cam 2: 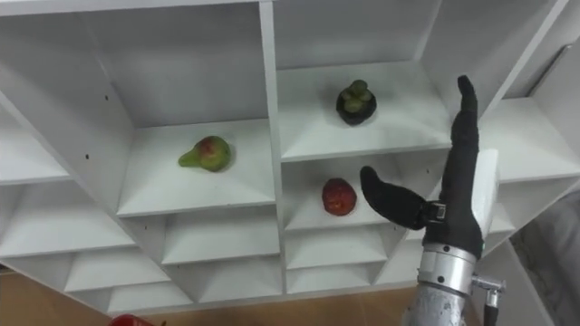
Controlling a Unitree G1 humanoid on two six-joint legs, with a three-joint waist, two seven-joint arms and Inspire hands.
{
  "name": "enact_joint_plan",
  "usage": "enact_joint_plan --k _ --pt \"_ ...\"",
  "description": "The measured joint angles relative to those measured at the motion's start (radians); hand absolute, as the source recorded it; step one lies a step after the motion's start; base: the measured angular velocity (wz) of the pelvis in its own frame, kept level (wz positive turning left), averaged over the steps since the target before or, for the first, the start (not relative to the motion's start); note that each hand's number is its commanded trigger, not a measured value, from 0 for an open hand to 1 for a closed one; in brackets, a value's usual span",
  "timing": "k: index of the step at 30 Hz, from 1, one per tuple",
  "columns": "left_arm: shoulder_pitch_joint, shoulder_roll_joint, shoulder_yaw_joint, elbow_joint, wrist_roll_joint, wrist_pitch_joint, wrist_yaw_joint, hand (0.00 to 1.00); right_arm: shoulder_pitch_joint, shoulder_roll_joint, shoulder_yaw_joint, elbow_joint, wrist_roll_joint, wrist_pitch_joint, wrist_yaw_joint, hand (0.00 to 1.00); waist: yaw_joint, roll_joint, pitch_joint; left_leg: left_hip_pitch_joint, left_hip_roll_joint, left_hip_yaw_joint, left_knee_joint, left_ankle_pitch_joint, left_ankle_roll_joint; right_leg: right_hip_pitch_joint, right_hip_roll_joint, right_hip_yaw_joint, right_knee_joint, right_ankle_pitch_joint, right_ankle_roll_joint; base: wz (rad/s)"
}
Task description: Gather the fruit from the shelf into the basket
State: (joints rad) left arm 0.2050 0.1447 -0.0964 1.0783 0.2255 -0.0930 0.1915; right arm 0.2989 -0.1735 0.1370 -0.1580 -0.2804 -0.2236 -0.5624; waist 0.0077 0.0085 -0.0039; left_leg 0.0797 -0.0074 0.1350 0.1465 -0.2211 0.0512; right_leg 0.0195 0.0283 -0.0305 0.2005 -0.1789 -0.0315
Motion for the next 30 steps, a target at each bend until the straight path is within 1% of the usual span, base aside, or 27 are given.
enact_joint_plan --k 2,5,9,11,12,14,17,21,22,25,27,29,30 --pt "-0.009 0.004 -0.018 0.001 0.0 0.0 -0.001 1.0 -0.013 -0.002 0.011 -0.002 0.002 0.0 0.002 0.0 0.001 0.0 0.0012 -0.001 0.0 0.0 -0.001 0.0 0.0 -0.001 0.0 -0.001 0.0 0.0 0.0 0.0" --pt "-0.026 0.009 -0.042 0.003 0.0 0.0 -0.009 1.0 -0.05 -0.019 0.041 -0.021 0.002 0.0 0.014 0.0 0.002 -0.002 0.0039 -0.005 0.0 -0.002 -0.001 0.0 0.0 -0.003 0.0 -0.003 0.0 0.0 0.0 0.01" --pt "-0.048 0.012 -0.043 0.0 0.002 0.002 -0.036 1.0 -0.114 -0.023 0.045 -0.035 0.008 -0.001 0.021 0.0 0.019 -0.009 0.0028 -0.015 -0.001 -0.002 0.003 0.0 0.0 -0.011 -0.001 -0.007 0.0 0.0 0.0 0.02" --pt "-0.058 0.012 -0.044 -0.001 0.002 0.008 -0.048 1.0 -0.129 -0.025 0.046 -0.035 0.036 0.0 0.021 0.0 0.026 -0.013 0.0025 -0.016 -0.004 -0.002 0.005 0.0 0.0 -0.011 -0.003 -0.016 -0.002 0.0 0.0 0.03" --pt "-0.06 0.012 -0.044 -0.003 0.002 0.011 -0.048 1.0 -0.135 -0.024 0.048 -0.035 0.057 0.002 0.021 0.0 0.028 -0.015 0.0017 -0.016 -0.004 -0.003 0.005 0.0 0.0 -0.009 -0.005 -0.029 -0.006 0.0 0.0 0.07" --pt "-0.06 0.012 -0.044 -0.008 0.003 0.02 -0.048 1.0 -0.146 -0.024 0.047 -0.033 0.088 0.006 0.021 0.0 0.027 -0.016 0.0013 -0.014 -0.003 -0.005 0.008 0.0 0.0 -0.002 -0.009 -0.036 -0.017 0.0 0.001 0.08" --pt "-0.056 0.016 -0.043 -0.02 0.005 0.022 -0.048 1.0 -0.155 -0.024 0.045 -0.01 0.092 0.008 0.03 0.0 0.025 -0.017 0.0018 -0.012 -0.004 -0.013 0.008 0.0 0.0 0.003 -0.01 -0.055 -0.018 0.0 0.001 0.05" --pt "-0.057 0.018 -0.043 -0.031 0.005 0.022 -0.048 1.0 -0.158 -0.024 0.044 -0.005 0.093 0.011 0.051 0.0 0.026 -0.017 0.0029 -0.011 -0.004 -0.018 0.007 0.001 0.0 0.008 -0.011 -0.059 -0.024 0.0 0.001 0.02" --pt "-0.057 0.018 -0.043 -0.031 0.004 0.022 -0.048 1.0 -0.158 -0.024 0.044 -0.005 0.095 0.012 0.057 0.0 0.025 -0.019 0.0049 -0.007 -0.004 -0.021 0.007 0.001 0.0 0.018 -0.011 -0.062 -0.032 0.001 0.001 0.07" --pt "-0.054 0.018 -0.043 -0.035 0.005 0.022 -0.05 1.0 -0.165 -0.027 0.037 -0.005 0.114 0.02 0.071 0.0 0.028 -0.022 0.007 -0.003 -0.004 -0.027 0.007 0.001 0.0 0.024 -0.011 -0.067 -0.032 0.001 0.001 0.05" --pt "-0.042 0.018 -0.038 -0.043 0.005 0.022 -0.052 1.0 -0.18 -0.034 0.035 0.008 0.121 0.026 0.075 0.0 0.027 -0.023 0.0075 0.0 -0.003 -0.028 0.007 0.001 0.0 0.027 -0.013 -0.068 -0.032 0.001 0.001 0.0" --pt "-0.035 0.019 -0.021 -0.047 0.007 0.031 -0.059 1.0 -0.195 -0.048 0.031 0.033 0.134 0.033 0.081 0.0 0.027 -0.027 0.0071 0.003 -0.004 -0.03 0.007 0.001 0.0 0.031 -0.016 -0.071 -0.034 0.001 0.001 0.03" --pt "-0.034 0.019 -0.011 -0.051 0.008 0.042 -0.067 1.0 -0.2 -0.059 0.027 0.04 0.147 0.044 0.086 0.0 0.028 -0.029 0.0068 0.003 -0.004 -0.032 0.007 0.001 0.0 0.032 -0.017 -0.075 -0.034 0.001 0.001 0.06"
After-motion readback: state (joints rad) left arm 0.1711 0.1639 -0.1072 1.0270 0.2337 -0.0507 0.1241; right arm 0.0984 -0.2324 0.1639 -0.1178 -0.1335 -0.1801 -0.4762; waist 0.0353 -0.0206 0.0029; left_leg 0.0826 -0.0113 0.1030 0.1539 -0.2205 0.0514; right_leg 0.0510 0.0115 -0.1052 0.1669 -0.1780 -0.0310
